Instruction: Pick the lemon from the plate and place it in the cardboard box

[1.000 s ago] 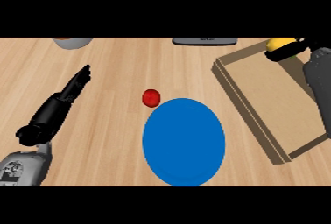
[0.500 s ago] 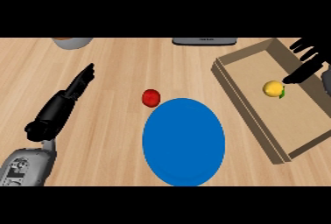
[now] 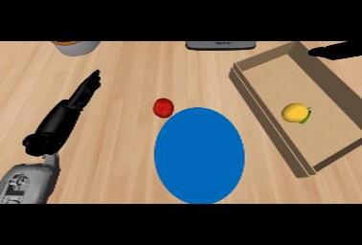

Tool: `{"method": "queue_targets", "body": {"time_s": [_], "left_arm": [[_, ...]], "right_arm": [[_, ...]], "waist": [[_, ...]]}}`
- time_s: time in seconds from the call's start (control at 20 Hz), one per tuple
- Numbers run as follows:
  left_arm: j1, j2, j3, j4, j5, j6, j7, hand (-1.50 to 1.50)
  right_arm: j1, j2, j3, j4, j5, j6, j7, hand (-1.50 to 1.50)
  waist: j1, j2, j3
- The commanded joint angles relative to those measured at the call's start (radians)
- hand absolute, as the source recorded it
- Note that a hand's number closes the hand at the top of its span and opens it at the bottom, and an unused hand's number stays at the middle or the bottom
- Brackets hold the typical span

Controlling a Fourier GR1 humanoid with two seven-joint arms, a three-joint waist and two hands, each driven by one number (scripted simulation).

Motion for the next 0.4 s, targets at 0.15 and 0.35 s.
{"method": "queue_targets", "body": {"time_s": [0.15, 0.35], "left_arm": [[0.017, 0.013, 0.012, -0.028, 0.007, -0.014, 0.007, 0.00], [0.025, 0.009, 0.011, -0.042, 0.003, -0.022, -0.001, 0.00]], "right_arm": [[0.045, 0.004, -0.264, 0.003, -0.224, -0.148, -0.063, -1.50], [0.121, -0.074, -0.320, 0.052, -0.287, -0.118, -0.177, -1.50]], "waist": [[0.014, 0.005, -0.001], [0.017, 0.006, -0.002]]}}
